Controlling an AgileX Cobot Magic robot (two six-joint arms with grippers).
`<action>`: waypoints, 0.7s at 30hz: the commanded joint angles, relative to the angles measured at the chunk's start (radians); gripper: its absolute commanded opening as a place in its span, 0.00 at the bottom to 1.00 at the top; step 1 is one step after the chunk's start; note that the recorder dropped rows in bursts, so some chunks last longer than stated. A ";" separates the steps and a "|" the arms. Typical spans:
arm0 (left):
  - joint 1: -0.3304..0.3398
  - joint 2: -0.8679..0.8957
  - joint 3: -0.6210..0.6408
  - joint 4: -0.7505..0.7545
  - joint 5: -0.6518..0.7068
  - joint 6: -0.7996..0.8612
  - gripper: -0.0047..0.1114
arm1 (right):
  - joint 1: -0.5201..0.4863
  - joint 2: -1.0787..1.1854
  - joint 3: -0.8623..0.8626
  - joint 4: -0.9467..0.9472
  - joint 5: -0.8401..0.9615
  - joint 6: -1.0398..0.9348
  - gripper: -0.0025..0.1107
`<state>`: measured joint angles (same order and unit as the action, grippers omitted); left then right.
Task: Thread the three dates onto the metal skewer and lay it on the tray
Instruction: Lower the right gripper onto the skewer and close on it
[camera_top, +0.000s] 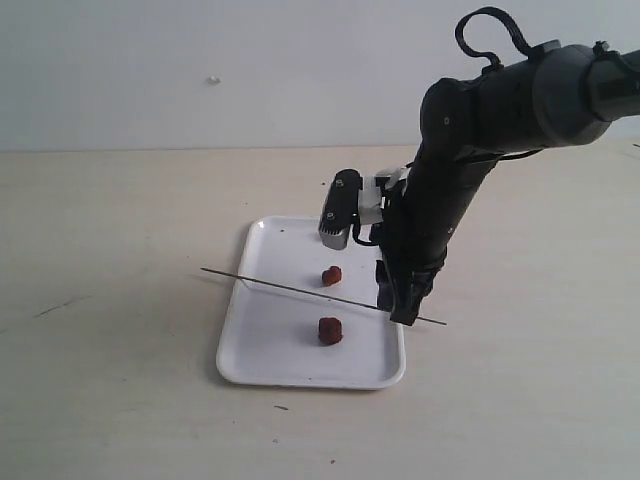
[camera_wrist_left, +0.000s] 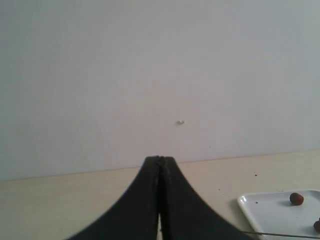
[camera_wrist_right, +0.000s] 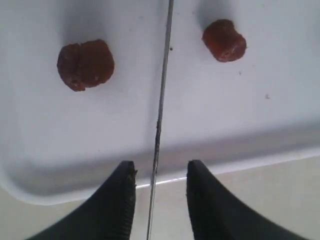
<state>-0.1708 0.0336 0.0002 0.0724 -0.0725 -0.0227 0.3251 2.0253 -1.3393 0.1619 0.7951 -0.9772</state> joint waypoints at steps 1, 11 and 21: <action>0.001 -0.005 0.000 0.003 -0.001 -0.007 0.04 | 0.001 0.018 -0.006 0.033 -0.025 -0.051 0.34; 0.001 -0.005 0.000 0.003 -0.001 -0.007 0.04 | 0.001 0.069 -0.006 0.068 -0.089 -0.082 0.36; 0.001 -0.005 0.000 0.003 -0.001 -0.007 0.04 | 0.001 0.069 -0.006 0.073 -0.097 -0.105 0.36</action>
<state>-0.1708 0.0336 0.0002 0.0724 -0.0725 -0.0227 0.3251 2.0950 -1.3393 0.2285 0.7063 -1.0692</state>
